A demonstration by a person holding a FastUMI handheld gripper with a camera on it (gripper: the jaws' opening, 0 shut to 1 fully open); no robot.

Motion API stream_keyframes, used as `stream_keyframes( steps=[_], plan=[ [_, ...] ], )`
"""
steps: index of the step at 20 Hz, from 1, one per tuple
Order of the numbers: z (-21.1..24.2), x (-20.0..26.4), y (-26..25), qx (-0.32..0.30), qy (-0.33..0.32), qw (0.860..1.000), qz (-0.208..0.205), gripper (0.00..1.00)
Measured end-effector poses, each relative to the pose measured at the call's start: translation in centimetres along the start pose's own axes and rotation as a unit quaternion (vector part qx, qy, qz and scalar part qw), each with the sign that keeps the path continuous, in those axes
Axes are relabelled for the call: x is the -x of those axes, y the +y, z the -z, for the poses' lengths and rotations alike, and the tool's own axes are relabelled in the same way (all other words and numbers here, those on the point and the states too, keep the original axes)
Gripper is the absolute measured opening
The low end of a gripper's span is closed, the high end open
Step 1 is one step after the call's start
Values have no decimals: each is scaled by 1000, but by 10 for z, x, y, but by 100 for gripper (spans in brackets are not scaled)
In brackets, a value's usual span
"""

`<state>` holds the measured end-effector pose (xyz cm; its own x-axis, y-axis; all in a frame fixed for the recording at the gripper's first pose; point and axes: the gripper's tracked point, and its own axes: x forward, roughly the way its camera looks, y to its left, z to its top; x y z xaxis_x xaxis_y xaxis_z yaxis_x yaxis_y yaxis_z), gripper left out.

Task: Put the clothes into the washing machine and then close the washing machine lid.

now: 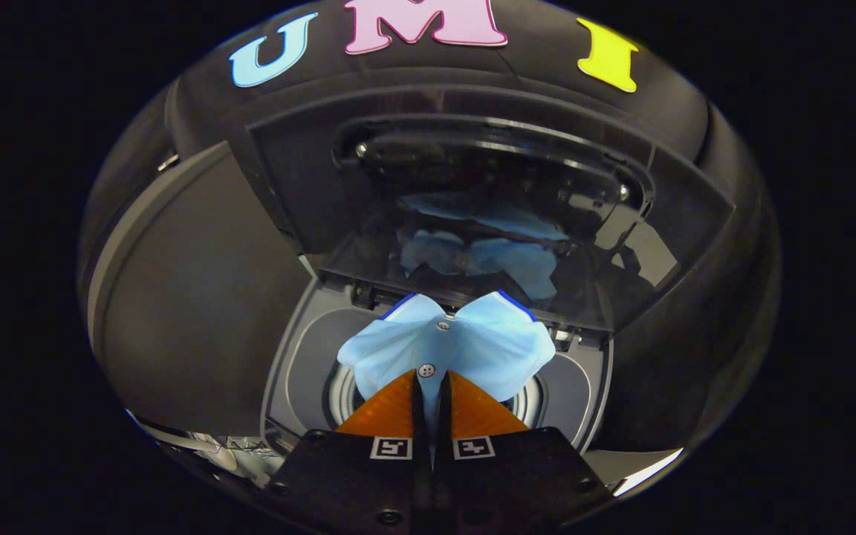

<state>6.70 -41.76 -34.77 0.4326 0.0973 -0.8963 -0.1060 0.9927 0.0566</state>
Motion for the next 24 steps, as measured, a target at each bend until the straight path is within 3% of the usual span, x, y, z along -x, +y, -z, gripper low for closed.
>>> stream_keyframes(
  steps=[6,10,24],
  plan=[
    [43,-40,4,14,31,999,31,6],
    [80,-57,14,5,74,997,31,6],
    [102,-79,-9,-45,115,990,67,6]
  ],
)
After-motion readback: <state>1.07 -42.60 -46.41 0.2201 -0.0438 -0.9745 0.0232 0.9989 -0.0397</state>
